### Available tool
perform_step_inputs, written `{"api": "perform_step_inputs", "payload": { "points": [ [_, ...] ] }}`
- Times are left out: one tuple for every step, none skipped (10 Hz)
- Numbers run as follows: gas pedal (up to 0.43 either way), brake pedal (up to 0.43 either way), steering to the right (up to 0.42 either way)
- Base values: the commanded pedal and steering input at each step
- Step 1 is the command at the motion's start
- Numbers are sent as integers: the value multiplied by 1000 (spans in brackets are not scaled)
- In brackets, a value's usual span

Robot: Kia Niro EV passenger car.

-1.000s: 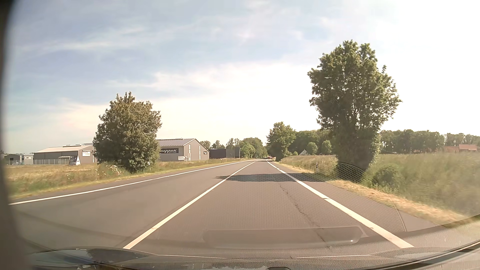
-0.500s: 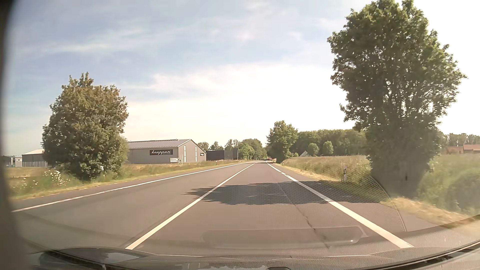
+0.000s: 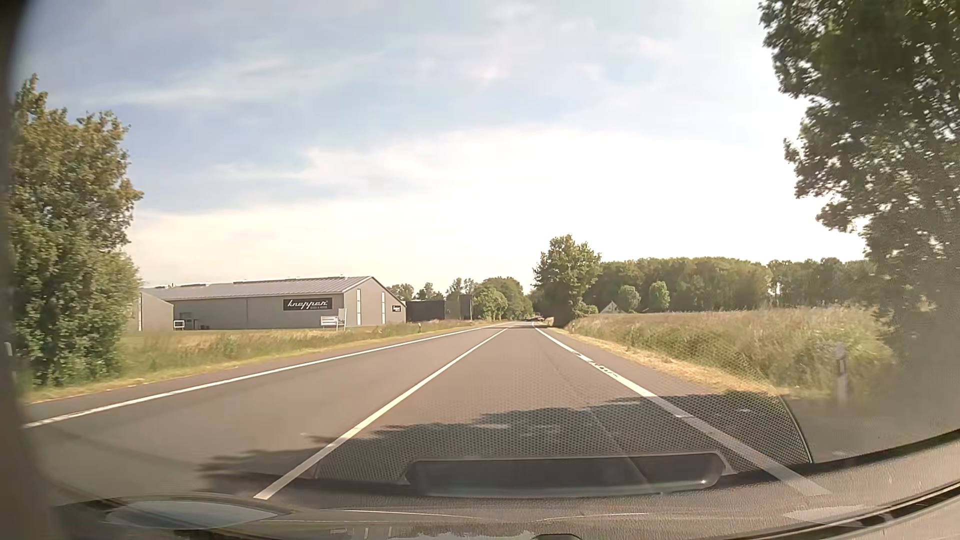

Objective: Follow the waypoints while adhering to traffic rules and regulations

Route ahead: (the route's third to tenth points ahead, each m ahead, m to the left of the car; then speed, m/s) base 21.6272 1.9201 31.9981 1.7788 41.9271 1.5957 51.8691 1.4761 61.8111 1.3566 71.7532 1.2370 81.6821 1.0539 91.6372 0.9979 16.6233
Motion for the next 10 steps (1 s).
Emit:
{"api": "perform_step_inputs", "payload": {
  "points": [
    [311, 0, -1],
    [299, 0, -1],
    [299, 0, -1],
    [299, 0, -1],
    [287, 0, -1],
    [280, 0, -1],
    [268, 0, -1],
    [268, 0, -1],
    [268, 0, -1],
    [260, 0, -1]
  ]
}}
